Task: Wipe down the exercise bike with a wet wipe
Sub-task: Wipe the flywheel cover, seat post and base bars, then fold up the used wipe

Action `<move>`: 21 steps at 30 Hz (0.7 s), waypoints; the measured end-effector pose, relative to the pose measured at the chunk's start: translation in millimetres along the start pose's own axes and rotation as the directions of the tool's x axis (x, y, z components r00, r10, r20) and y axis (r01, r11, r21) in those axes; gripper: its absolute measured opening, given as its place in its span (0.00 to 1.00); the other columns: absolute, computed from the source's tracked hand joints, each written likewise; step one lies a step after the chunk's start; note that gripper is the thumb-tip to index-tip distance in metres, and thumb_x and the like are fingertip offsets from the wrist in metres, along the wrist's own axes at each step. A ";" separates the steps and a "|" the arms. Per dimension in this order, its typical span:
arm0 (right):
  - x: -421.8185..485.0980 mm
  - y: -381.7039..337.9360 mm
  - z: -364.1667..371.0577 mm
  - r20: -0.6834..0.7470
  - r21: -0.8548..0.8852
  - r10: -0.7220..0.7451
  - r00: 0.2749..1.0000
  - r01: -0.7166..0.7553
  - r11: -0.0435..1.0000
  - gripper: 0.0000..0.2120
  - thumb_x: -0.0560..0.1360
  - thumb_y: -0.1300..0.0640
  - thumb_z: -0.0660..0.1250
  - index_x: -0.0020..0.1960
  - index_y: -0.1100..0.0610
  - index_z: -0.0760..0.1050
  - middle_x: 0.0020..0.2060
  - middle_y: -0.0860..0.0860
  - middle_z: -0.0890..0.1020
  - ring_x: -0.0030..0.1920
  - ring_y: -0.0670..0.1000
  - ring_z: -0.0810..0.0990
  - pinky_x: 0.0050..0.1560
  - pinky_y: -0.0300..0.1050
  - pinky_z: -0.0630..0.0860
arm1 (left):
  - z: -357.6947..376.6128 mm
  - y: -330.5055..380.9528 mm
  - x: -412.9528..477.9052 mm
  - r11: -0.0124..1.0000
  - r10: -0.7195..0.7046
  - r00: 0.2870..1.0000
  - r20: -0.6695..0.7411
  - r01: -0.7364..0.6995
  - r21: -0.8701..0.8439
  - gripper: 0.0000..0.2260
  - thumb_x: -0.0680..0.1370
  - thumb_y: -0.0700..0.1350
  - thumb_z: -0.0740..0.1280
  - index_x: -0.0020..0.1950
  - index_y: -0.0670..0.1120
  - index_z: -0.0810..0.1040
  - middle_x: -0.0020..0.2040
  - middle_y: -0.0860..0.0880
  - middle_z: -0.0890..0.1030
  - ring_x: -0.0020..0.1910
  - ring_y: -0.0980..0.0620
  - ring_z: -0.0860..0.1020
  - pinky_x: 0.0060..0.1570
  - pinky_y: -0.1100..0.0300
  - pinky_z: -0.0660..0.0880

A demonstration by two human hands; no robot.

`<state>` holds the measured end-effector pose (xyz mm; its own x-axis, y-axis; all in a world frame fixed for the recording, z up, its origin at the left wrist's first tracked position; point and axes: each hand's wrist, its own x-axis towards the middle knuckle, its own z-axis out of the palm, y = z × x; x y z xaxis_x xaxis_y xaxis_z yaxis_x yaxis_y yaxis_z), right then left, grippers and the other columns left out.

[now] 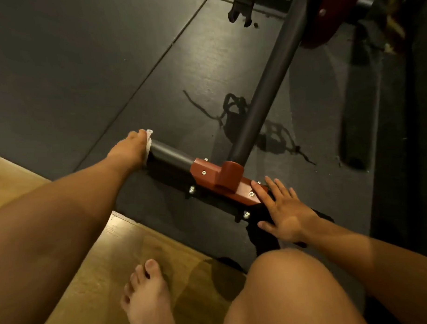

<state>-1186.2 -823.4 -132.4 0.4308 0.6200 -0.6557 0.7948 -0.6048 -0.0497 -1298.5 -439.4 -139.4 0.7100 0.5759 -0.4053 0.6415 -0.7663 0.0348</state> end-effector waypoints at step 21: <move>-328.6 -123.7 -202.3 0.371 0.869 0.113 0.922 -0.302 -0.392 0.36 0.75 0.35 0.64 0.74 0.56 0.64 0.70 0.58 0.70 0.69 0.60 0.70 0.68 0.57 0.69 | -252.3 140.7 -425.1 -0.222 0.284 0.716 0.638 0.696 -0.683 0.21 0.79 0.39 0.57 0.72 0.43 0.69 0.63 0.39 0.80 0.59 0.41 0.81 0.62 0.45 0.75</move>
<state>-1339.7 -851.2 241.7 0.3277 0.3177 -0.8897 -0.8132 -0.3846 -0.4369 -1436.7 -720.2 268.3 0.5050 0.0136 -0.8630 0.5504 0.7652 0.3341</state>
